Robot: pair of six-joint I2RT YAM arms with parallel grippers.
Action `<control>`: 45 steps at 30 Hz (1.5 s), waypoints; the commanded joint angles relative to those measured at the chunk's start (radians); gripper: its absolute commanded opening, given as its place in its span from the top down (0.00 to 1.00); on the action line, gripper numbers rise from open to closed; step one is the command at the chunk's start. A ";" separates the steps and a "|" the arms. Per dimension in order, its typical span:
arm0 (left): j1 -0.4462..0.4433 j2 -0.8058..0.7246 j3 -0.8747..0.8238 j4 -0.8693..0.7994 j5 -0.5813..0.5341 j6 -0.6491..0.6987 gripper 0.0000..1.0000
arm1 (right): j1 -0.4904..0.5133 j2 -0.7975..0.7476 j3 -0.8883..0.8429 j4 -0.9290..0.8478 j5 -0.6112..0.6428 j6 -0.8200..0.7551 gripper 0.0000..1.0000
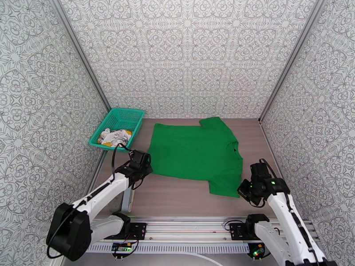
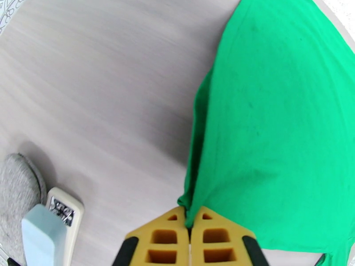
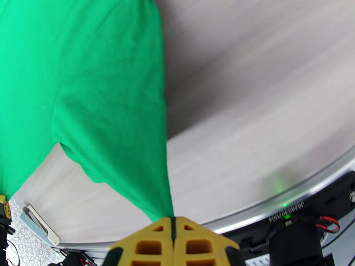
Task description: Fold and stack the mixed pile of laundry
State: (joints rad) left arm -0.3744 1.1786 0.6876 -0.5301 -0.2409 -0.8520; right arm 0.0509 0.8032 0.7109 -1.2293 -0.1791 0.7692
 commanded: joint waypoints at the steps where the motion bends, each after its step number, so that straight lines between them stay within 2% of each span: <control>1: -0.021 -0.029 -0.017 -0.063 -0.022 0.022 1.00 | 0.006 -0.017 0.037 -0.092 0.012 -0.014 1.00; 6: -0.038 -0.041 -0.039 -0.064 -0.031 0.013 1.00 | 0.006 0.005 0.047 -0.074 0.021 -0.031 1.00; 10: -0.032 -0.016 -0.036 -0.037 -0.031 0.017 1.00 | 0.006 0.076 0.063 0.013 -0.005 -0.037 1.00; 18: 0.025 0.099 0.069 -0.012 -0.023 0.064 1.00 | 0.006 0.305 0.239 0.155 0.011 -0.119 1.00; 27: 0.084 0.177 0.135 0.005 0.020 0.065 1.00 | 0.006 0.543 0.459 0.233 0.012 -0.176 1.00; 36: 0.136 0.258 0.157 0.050 0.091 0.044 1.00 | -0.007 0.738 0.642 0.268 -0.022 -0.201 1.00; 45: 0.170 0.340 0.206 0.045 0.144 0.042 1.00 | -0.051 0.876 0.740 0.307 -0.064 -0.206 1.00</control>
State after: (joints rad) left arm -0.2153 1.4982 0.8558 -0.4908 -0.1234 -0.8078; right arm 0.0223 1.6588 1.4044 -0.9421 -0.2150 0.5755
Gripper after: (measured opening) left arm 0.036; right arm 0.052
